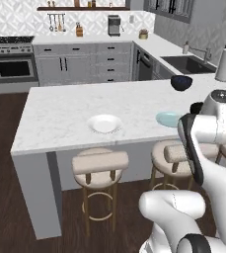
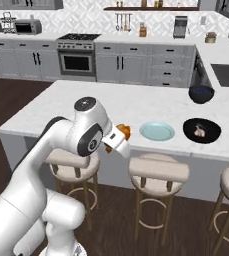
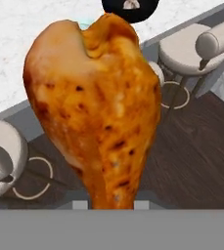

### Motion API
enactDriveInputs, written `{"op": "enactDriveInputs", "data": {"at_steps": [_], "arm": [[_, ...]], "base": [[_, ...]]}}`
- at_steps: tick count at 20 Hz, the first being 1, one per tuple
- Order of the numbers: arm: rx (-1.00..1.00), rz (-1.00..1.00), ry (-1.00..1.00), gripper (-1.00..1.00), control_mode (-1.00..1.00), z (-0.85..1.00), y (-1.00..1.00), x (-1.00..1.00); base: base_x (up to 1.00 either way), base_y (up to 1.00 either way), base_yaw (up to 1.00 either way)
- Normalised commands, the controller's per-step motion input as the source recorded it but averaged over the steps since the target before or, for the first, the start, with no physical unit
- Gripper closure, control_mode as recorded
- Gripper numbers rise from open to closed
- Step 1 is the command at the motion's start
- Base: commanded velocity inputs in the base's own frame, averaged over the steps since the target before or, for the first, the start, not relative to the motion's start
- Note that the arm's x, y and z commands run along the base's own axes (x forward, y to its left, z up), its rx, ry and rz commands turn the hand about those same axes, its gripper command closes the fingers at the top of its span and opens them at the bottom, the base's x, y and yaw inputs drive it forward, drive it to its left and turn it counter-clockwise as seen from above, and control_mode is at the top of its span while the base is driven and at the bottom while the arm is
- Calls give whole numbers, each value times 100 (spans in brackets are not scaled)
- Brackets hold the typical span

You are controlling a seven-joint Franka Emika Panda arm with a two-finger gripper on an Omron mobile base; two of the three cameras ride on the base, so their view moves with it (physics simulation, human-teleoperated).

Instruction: Pick the chicken drumstick and garlic from their plates and place them in the bowl. Then put the bowl in the fridge.

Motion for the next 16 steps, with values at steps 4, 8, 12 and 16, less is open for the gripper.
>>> {"op": "enactDriveInputs", "data": {"at_steps": [4,8,12,16], "arm": [[0,0,0,100,100,0,0,0],[0,0,0,100,100,0,0,0],[0,0,0,100,100,0,0,0],[0,0,0,100,100,0,0,0]], "base": [[-49,-100,4],[8,-96,0],[85,-81,0],[100,-39,0]]}}
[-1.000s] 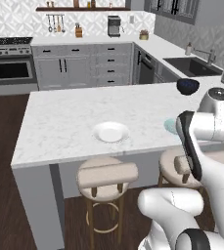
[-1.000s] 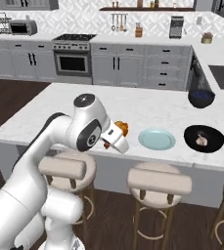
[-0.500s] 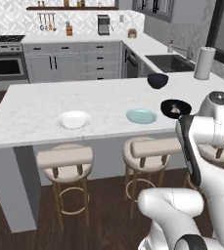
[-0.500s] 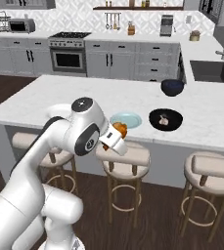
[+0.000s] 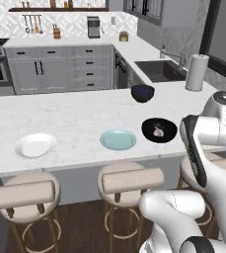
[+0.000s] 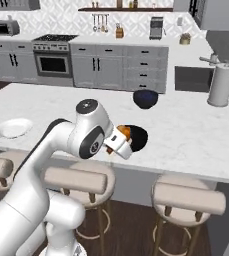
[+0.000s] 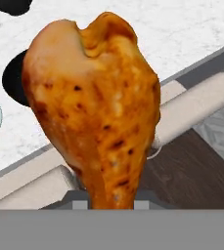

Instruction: Pick the chicken drumstick and garlic from their plates and place them in the bowl. Then put the bowl in the fridge.

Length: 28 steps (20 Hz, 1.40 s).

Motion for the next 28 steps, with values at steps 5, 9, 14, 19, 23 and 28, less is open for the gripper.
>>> {"op": "enactDriveInputs", "data": {"at_steps": [5,9,14,19,23,28], "arm": [[0,0,0,100,100,0,0,0],[0,0,0,100,100,0,0,0],[0,0,0,100,100,0,0,0],[0,0,0,100,100,0,0,0],[-5,10,4,100,-100,-4,26,32],[0,16,30,100,-100,-65,19,48]], "base": [[95,-8,9],[24,-72,33],[3,-54,30],[21,7,1],[5,3,1],[0,0,0]]}}
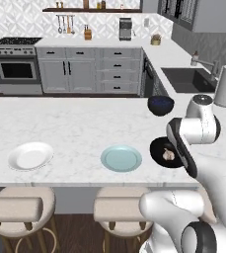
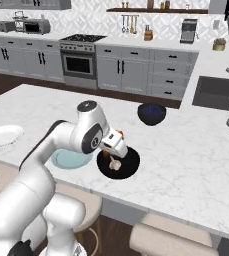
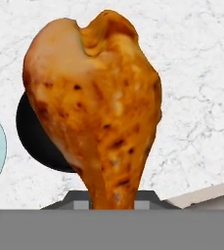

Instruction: Pick the chicken drumstick and garlic from their plates and place them in the bowl. Then put the bowl in the fridge.

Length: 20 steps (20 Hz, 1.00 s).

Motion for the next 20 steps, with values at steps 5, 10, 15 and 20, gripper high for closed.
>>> {"op": "enactDriveInputs", "data": {"at_steps": [5,10,15,20], "arm": [[5,16,36,100,-100,-73,0,27],[6,11,20,100,-100,-25,-5,30],[1,9,-3,100,-100,-10,-9,15],[9,7,2,100,-100,-37,0,29]], "base": [[0,0,0],[0,0,0],[0,0,0],[0,0,0]]}}
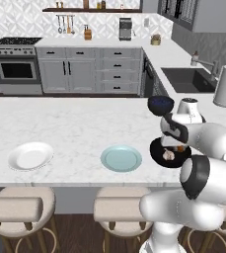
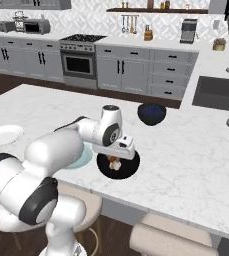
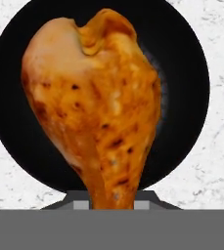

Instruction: Pick the chicken drumstick and garlic from their plates and place them in the bowl. Then put the bowl in the fridge.

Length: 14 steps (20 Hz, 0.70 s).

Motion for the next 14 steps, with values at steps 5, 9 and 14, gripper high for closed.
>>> {"op": "enactDriveInputs", "data": {"at_steps": [5,9,14], "arm": [[7,4,1,100,-100,-43,0,16],[1,2,0,100,-100,-39,0,8],[0,1,-7,-100,-100,-17,0,3]], "base": [[0,0,0],[0,0,0],[0,0,0]]}}
